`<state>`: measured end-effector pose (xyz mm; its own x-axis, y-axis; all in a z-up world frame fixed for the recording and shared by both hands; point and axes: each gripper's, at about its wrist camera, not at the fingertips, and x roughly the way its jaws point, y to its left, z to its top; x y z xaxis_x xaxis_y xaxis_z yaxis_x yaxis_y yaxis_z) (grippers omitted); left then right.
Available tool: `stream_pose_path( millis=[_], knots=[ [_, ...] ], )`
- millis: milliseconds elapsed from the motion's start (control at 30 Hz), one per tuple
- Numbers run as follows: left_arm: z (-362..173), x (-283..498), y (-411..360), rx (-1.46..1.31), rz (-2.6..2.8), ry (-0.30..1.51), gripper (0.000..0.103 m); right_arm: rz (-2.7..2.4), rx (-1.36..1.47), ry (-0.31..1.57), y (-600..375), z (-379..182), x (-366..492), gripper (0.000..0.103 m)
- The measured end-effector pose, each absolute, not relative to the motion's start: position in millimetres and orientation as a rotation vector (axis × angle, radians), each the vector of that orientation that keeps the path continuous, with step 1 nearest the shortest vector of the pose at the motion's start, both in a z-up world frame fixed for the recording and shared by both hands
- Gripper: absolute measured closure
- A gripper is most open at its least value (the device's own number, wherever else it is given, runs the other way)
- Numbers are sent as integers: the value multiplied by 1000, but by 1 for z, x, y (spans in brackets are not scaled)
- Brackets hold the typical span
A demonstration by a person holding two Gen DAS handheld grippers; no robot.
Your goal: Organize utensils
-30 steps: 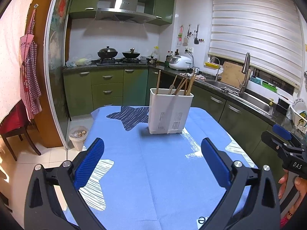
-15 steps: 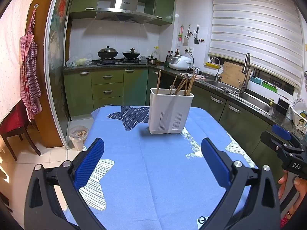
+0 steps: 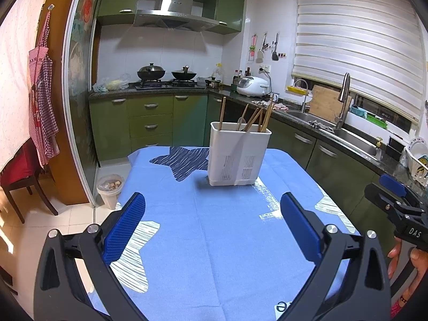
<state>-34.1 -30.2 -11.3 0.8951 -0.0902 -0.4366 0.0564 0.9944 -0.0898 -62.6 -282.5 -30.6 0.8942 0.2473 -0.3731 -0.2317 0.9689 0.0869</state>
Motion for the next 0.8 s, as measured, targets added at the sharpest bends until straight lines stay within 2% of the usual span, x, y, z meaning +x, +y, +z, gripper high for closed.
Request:
stream_pose_path(
  millis=[800],
  knots=[
    [-10, -35, -36, -71, -82, 465, 7, 253, 44, 396, -280, -32, -62, 4]
  ],
)
